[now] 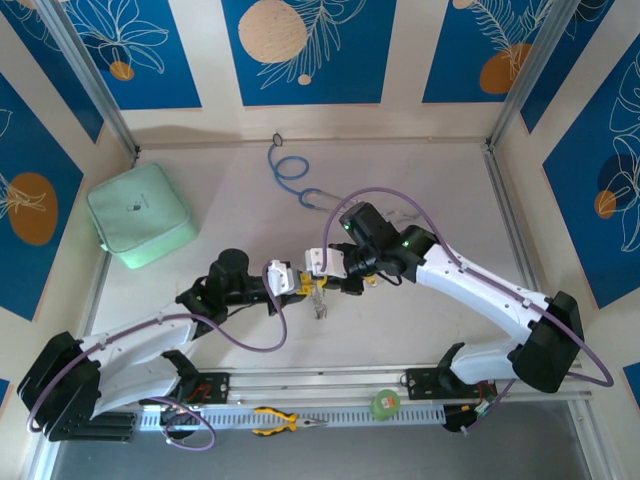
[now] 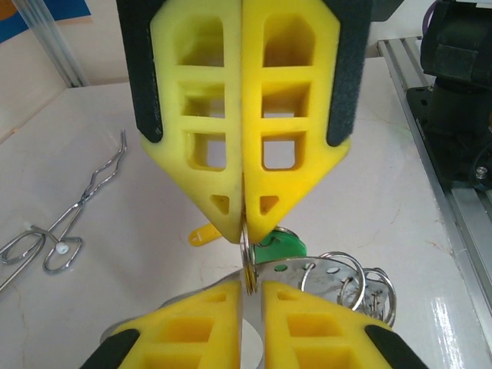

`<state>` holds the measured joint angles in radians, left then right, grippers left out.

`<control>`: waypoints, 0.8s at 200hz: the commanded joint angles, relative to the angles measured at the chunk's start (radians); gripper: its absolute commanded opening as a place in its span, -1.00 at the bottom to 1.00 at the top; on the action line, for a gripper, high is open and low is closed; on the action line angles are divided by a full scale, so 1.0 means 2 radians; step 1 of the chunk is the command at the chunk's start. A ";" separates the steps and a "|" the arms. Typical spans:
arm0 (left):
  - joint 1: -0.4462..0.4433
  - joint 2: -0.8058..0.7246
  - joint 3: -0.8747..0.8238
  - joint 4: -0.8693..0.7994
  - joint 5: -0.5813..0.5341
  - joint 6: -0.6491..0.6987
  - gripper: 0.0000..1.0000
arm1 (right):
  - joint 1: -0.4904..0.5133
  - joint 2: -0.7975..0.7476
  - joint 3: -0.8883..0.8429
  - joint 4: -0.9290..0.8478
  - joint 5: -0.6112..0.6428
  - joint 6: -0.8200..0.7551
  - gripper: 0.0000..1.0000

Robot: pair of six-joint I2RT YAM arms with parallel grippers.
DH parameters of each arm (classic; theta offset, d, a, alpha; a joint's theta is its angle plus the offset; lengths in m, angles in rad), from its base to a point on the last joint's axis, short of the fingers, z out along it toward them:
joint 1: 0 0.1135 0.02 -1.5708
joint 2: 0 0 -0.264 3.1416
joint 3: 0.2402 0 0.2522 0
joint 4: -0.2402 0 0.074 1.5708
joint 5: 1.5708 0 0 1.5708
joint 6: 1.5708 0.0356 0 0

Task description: Put the keys on the keyring

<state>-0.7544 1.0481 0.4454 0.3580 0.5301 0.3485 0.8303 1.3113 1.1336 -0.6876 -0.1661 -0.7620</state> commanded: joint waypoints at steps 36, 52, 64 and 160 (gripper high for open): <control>-0.005 -0.011 -0.002 0.035 0.002 -0.016 -0.85 | 0.015 0.009 0.018 -0.006 -0.005 0.001 -1.00; -0.006 -0.014 -0.004 0.035 0.000 -0.015 -1.00 | 0.012 0.005 0.013 -0.001 -0.017 0.007 -1.00; -0.005 -0.016 -0.005 0.038 0.000 -0.017 -1.00 | -0.002 -0.007 0.001 0.023 -0.041 0.025 -0.87; -0.005 -0.007 -0.030 0.122 0.031 -0.058 -1.00 | -0.076 -0.065 -0.125 0.174 -0.192 0.101 -0.35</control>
<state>-0.7559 1.0302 0.3874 0.5106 0.5465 0.2630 0.6704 1.1763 0.9001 -0.3954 -0.4873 -0.5884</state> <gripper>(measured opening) 0.064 0.326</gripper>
